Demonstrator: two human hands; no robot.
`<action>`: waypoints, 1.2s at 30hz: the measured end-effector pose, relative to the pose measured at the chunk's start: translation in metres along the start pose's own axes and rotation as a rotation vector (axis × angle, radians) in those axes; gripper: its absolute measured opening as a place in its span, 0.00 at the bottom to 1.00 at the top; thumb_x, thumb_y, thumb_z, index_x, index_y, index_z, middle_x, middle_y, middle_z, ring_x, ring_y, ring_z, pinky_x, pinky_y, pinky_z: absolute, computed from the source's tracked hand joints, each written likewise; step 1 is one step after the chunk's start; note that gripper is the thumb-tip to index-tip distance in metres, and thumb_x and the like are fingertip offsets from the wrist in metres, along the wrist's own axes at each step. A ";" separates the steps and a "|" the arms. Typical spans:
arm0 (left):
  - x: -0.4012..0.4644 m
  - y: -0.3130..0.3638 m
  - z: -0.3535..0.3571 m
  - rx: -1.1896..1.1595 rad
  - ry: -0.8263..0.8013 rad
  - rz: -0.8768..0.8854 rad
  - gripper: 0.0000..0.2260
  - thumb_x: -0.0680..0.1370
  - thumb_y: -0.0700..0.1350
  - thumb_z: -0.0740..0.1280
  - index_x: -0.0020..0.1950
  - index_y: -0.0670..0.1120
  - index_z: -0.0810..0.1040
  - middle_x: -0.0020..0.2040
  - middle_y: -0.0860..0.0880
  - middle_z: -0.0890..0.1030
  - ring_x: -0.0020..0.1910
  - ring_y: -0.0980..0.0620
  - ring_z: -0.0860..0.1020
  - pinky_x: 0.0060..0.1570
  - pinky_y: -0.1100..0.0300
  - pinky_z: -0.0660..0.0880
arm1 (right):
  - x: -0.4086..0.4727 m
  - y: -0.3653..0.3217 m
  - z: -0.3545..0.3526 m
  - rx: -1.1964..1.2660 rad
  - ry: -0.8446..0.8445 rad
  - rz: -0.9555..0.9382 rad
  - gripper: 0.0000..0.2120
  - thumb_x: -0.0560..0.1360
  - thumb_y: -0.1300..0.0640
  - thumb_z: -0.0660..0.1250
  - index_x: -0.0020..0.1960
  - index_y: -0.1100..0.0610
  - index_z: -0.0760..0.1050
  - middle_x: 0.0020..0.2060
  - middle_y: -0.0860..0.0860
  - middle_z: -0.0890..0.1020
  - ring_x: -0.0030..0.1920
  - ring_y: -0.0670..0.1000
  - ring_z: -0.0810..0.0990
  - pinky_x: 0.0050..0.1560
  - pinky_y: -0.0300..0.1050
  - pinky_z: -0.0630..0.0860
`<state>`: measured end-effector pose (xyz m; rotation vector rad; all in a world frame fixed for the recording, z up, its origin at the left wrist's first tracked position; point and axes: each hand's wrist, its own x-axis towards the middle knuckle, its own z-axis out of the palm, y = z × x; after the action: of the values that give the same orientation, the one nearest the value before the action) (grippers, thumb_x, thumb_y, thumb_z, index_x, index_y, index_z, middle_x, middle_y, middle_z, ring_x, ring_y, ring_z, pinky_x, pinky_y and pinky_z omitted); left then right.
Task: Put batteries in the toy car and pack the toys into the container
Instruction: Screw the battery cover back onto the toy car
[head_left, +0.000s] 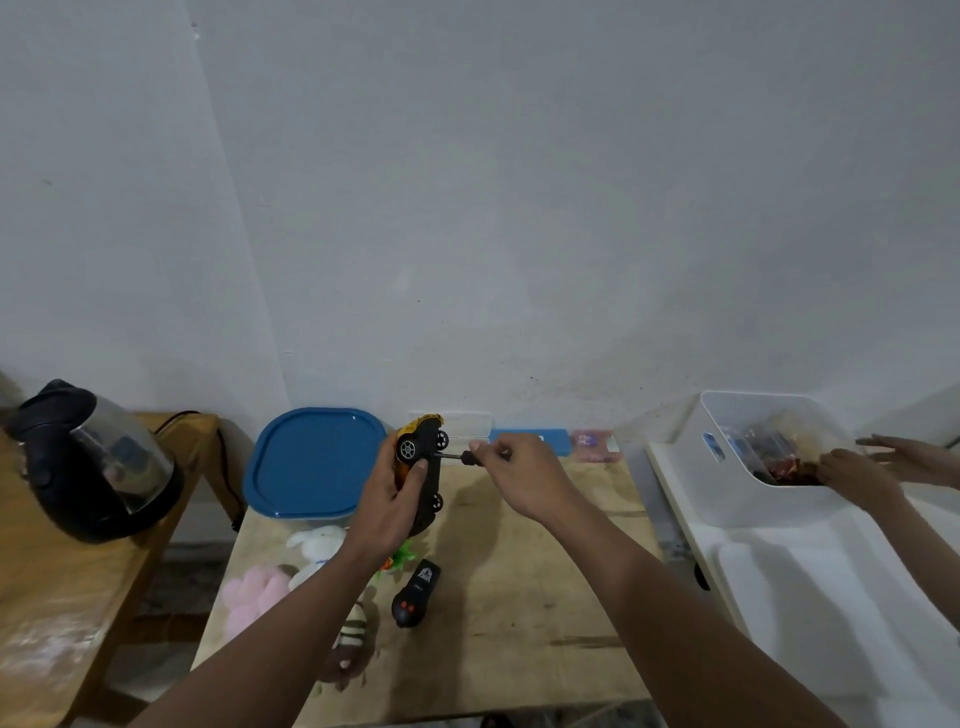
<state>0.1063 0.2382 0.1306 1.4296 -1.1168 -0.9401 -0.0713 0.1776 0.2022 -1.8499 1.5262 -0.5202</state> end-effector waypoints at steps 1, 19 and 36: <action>0.000 0.000 0.000 -0.003 -0.003 -0.004 0.16 0.86 0.50 0.61 0.64 0.74 0.67 0.61 0.55 0.80 0.60 0.51 0.81 0.57 0.48 0.82 | -0.001 0.000 0.000 0.010 -0.016 0.009 0.14 0.76 0.41 0.70 0.46 0.52 0.75 0.37 0.44 0.78 0.39 0.47 0.78 0.35 0.40 0.69; -0.001 0.002 -0.002 -0.027 0.012 -0.030 0.14 0.86 0.49 0.62 0.64 0.70 0.69 0.58 0.56 0.81 0.57 0.53 0.82 0.55 0.51 0.82 | 0.000 0.002 0.001 0.000 -0.022 -0.043 0.15 0.77 0.42 0.69 0.44 0.55 0.78 0.37 0.48 0.80 0.38 0.47 0.78 0.40 0.49 0.75; 0.004 0.003 0.010 -0.001 -0.007 -0.048 0.14 0.86 0.50 0.62 0.63 0.71 0.69 0.59 0.56 0.81 0.57 0.54 0.81 0.55 0.54 0.81 | 0.005 0.013 -0.007 0.085 -0.096 -0.010 0.15 0.74 0.42 0.73 0.53 0.52 0.78 0.44 0.50 0.83 0.42 0.46 0.81 0.38 0.42 0.74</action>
<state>0.0969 0.2316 0.1319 1.4592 -1.0908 -0.9801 -0.0839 0.1700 0.1967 -1.7926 1.4106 -0.4866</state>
